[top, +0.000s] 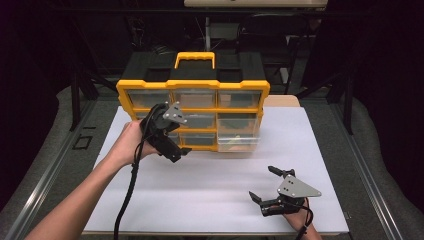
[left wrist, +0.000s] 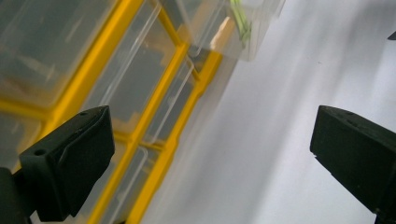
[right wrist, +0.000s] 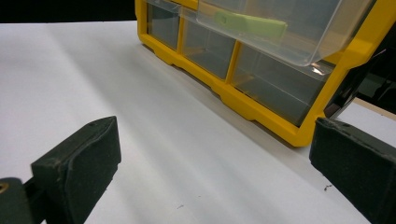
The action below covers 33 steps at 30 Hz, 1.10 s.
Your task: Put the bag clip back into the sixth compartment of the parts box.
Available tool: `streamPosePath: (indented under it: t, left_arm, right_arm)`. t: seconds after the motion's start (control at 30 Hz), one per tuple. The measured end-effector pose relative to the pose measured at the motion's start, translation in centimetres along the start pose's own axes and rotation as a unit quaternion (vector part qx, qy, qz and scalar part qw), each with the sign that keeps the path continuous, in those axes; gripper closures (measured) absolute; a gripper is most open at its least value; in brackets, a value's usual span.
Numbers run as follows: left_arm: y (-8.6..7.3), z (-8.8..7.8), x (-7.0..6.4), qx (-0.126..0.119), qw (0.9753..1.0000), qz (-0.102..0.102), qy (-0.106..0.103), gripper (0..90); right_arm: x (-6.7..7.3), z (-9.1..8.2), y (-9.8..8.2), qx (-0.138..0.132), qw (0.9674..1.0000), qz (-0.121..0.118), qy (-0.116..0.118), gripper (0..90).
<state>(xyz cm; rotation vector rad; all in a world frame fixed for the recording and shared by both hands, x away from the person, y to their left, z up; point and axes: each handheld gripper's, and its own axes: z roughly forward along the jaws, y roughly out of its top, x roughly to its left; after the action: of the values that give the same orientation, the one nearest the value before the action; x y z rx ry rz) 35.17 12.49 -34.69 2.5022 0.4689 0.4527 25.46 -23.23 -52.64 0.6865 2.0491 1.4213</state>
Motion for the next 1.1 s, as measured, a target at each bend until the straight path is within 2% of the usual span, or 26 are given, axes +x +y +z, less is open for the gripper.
streamPosePath:
  t: [0.07, 0.2, 0.37, 0.6, 0.73, 0.87, 0.97, 1.1]
  left_arm:
    - [-1.2, 0.0, -0.1, -0.002, 0.9999, -0.009, 0.009, 0.0]
    - [-3.1, 0.3, -0.4, -0.016, 0.9993, -0.030, 0.015, 0.0]
    - [-6.1, 0.8, -1.2, -0.036, 0.9973, -0.060, 0.019, 0.0]
    - [-10.2, 1.9, -2.2, -0.070, 0.9914, -0.109, 0.019, 0.0]
    - [-12.4, 2.7, -2.8, -0.080, 0.9883, -0.128, 0.022, 0.0]
    - [-14.8, 4.2, -3.9, -0.095, 0.9834, -0.153, 0.020, 0.0]
    - [-16.3, 5.2, -4.9, -0.098, 0.9820, -0.158, 0.030, 0.0]
    - [-18.1, 6.0, -5.9, -0.121, 0.9776, -0.169, 0.036, 0.0]
  right_arm:
    - [0.0, 0.0, 0.0, 0.001, 1.0000, 0.000, 0.000, 1.6]
    - [0.0, 0.0, 0.0, 0.001, 1.0000, -0.001, -0.001, 1.6]
    - [0.0, -0.1, 0.0, 0.001, 1.0000, -0.002, -0.001, 1.6]
    - [0.0, -0.1, 0.0, 0.001, 1.0000, -0.003, -0.003, 1.6]
    - [0.0, -0.1, 0.0, 0.002, 1.0000, -0.002, -0.002, 1.6]
    - [0.0, -0.1, 0.0, 0.003, 1.0000, -0.002, -0.004, 1.6]
    - [0.0, -0.1, 0.0, 0.003, 1.0000, -0.003, -0.004, 1.5]
    - [0.0, -0.1, 0.0, 0.004, 1.0000, -0.002, -0.002, 0.8]
